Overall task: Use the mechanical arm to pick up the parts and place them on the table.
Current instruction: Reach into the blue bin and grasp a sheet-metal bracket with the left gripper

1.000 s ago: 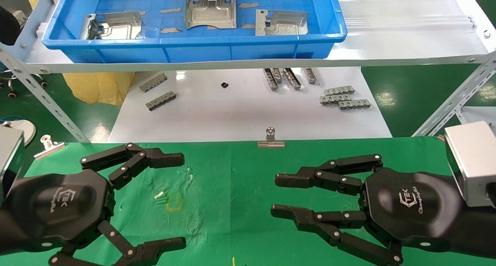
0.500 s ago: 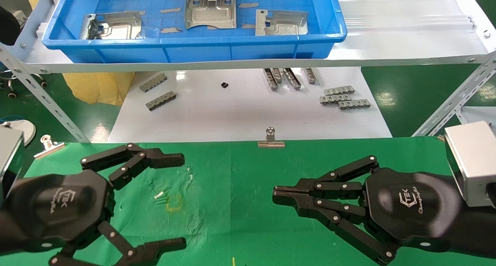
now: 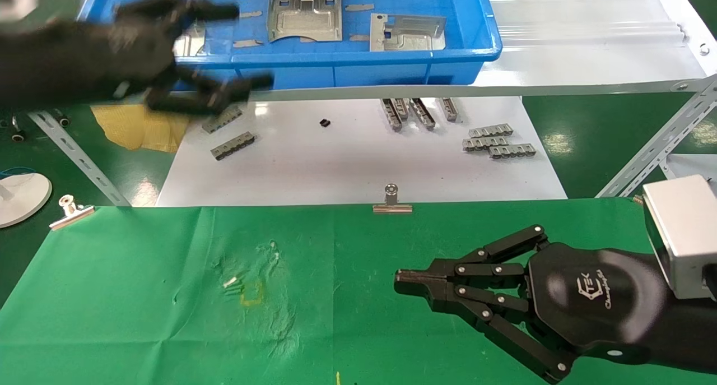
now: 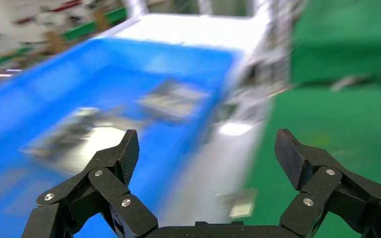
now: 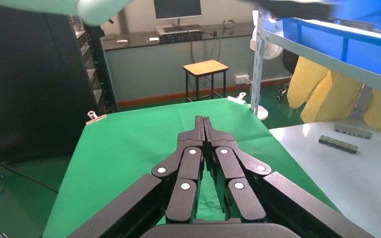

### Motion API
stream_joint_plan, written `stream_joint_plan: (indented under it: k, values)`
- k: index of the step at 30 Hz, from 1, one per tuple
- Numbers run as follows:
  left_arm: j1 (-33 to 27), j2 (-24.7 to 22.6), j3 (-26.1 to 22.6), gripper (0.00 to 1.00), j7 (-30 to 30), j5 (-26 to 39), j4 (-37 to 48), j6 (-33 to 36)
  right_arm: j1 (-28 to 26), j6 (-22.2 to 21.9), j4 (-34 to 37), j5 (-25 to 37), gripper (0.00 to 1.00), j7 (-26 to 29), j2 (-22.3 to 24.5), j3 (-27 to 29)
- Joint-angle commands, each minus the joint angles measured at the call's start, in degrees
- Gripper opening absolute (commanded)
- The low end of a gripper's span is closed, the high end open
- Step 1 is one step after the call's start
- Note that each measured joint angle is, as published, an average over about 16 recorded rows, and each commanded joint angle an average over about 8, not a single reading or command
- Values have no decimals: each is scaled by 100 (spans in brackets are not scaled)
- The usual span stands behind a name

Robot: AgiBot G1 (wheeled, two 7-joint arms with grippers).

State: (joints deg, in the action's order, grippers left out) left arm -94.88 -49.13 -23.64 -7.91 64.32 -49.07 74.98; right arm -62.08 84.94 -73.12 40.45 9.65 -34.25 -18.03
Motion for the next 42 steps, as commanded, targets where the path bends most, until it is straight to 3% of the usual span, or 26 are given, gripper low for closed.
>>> stream_joint_plan:
  k: [1, 10, 20, 22, 25, 26, 29, 30, 33, 34, 42]
  values:
    - [-565, -365, -228, 100, 170, 526, 482, -175, 0, 0, 0, 0, 0, 0, 0, 0]
    - [-1831, -1702, -683, 100, 1007, 1568, 2766, -1444, -1, -1, 0, -1, 0, -1, 1, -2]
    - [-2446, -2620, -876, 100, 1489, 1957, 4099, -2441, -1, -2, 0, -3, 0, -2, 2, -4]
    - [-2507, -2721, -889, 91, 1511, 1973, 4240, -2575, -1, -2, 0, -3, 0, -2, 2, -5]
    - [-2546, -2819, -906, 53, 1477, 1979, 4370, -2750, -1, -2, 0, -3, 1, -3, 2, -5]
    - [-2546, -2838, -916, 41, 1448, 1981, 4393, -2799, -1, -2, 0, -4, 8, -3, 2, -5]
    - [-2521, -2871, -959, 6, 1316, 1995, 4423, -2918, -2, -2, 0, -4, 45, -3, 2, -6]
    - [-2509, -2877, -978, 0, 1256, 2003, 4425, -2947, -2, -2, 0, -4, 58, -3, 2, -6]
    - [-2477, -2886, -1048, 0, 1061, 2037, 4404, -3003, -2, -3, 0, -4, 94, -3, 3, -7]
    - [-2470, -2887, -1073, 0, 998, 2051, 4390, -3012, -2, -3, 0, -5, 100, -3, 3, -7]
    - [-2445, -2890, -1331, 0, 643, 2198, 4208, -3042, -2, -3, 0, -6, 100, -4, 3, -8]
